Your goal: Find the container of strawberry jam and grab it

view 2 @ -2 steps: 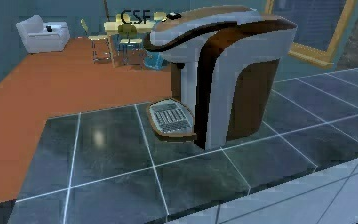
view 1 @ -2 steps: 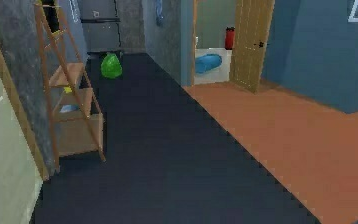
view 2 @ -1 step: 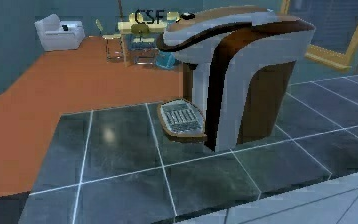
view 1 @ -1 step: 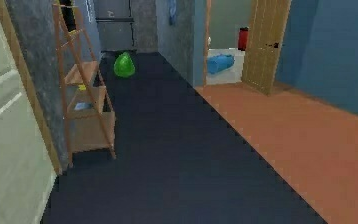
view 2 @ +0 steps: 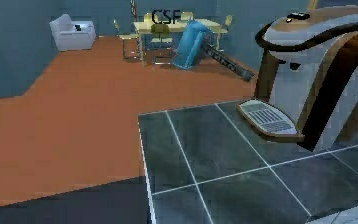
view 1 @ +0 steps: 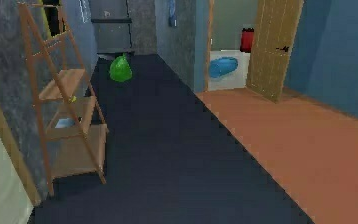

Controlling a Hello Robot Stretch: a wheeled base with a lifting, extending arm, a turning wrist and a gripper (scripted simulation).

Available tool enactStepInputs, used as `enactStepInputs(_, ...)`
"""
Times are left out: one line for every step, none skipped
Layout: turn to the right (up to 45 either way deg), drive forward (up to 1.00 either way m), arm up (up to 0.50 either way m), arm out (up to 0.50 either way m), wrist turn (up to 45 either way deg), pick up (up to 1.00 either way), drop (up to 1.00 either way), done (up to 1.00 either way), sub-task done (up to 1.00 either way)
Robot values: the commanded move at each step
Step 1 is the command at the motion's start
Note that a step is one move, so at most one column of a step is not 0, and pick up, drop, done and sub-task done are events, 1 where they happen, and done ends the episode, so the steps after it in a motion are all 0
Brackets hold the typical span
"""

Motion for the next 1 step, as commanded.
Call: enactStepInputs(24.0, 0.00, 0.00, 0.00, 0.0, 0.00, 0.00, 0.00, 0.00)
